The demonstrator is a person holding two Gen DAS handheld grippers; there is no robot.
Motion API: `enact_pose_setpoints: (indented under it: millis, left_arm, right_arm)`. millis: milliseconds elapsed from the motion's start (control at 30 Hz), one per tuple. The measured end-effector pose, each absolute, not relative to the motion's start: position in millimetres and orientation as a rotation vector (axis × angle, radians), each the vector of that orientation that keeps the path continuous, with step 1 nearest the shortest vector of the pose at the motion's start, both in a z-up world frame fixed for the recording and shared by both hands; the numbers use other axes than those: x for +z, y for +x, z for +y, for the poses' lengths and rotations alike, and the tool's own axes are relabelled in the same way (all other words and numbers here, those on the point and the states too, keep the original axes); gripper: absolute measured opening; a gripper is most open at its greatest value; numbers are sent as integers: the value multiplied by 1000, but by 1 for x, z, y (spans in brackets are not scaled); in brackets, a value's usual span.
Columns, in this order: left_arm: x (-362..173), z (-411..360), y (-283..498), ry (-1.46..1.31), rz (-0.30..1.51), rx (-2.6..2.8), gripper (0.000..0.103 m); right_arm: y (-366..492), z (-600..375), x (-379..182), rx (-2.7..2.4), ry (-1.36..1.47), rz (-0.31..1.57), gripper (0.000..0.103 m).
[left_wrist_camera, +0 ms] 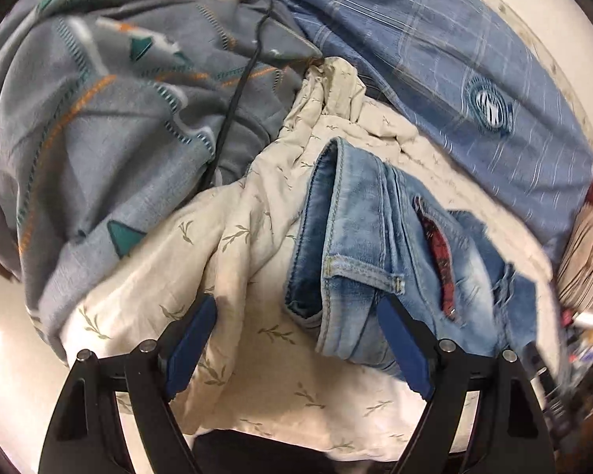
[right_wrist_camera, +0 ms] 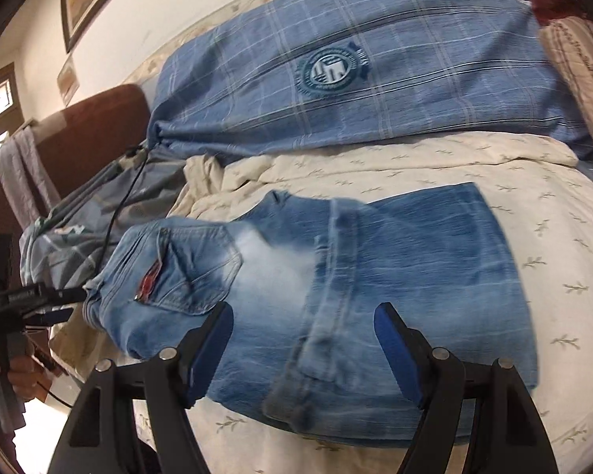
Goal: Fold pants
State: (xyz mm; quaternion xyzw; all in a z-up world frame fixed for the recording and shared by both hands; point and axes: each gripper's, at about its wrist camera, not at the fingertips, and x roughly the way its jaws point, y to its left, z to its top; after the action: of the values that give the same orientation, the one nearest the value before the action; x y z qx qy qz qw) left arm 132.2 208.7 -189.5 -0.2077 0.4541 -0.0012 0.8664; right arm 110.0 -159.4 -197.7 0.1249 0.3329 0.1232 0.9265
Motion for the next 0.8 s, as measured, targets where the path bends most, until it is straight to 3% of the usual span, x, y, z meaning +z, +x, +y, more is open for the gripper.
enact_pose_setpoints:
  millis: [300, 567, 800]
  left_arm:
    - [-194, 184, 152, -481, 1016, -49, 84]
    - [-150, 168, 128, -436, 911, -106, 84]
    - [-197, 178, 150, -541, 1019, -73, 84]
  right_arm:
    - [111, -146, -199, 286, 235, 683, 77]
    - [108, -171, -194, 263, 308, 674, 77]
    - [107, -180, -193, 254, 355, 675, 77]
